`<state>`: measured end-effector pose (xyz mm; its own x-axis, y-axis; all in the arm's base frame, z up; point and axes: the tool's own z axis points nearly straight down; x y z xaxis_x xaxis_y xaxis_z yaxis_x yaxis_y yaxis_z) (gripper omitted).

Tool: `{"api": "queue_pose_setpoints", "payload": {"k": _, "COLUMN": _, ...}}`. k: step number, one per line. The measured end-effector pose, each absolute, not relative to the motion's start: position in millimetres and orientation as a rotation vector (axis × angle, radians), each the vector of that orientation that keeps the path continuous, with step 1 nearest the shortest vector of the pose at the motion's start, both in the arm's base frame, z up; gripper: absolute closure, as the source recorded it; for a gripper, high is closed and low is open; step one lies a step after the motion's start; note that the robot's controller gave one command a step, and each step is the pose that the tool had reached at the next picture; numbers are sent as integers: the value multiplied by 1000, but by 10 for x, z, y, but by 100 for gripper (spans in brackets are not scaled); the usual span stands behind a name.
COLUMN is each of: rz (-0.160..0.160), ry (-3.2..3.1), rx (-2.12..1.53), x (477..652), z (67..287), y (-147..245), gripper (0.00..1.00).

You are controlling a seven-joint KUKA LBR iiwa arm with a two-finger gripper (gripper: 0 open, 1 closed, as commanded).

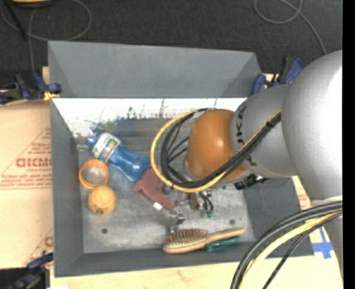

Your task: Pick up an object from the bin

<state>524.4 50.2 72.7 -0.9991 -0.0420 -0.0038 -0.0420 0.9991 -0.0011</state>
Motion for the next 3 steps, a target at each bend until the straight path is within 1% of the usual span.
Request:
{"api": "queue_pose_setpoints", "payload": {"k": 1, "rz": 4, "ry": 3134, "rx": 71, "x": 5179, "z": 735, "y": 441, "gripper": 100}}
{"api": "queue_pose_setpoints", "payload": {"k": 2, "rz": 4, "ry": 3134, "rx": 70, "x": 5180, "z": 735, "y": 441, "gripper": 100}}
{"api": "queue_pose_setpoints", "payload": {"k": 3, "rz": 2, "ry": 3137, "rx": 58, "x": 5428, "z": 784, "y": -9, "gripper": 100}}
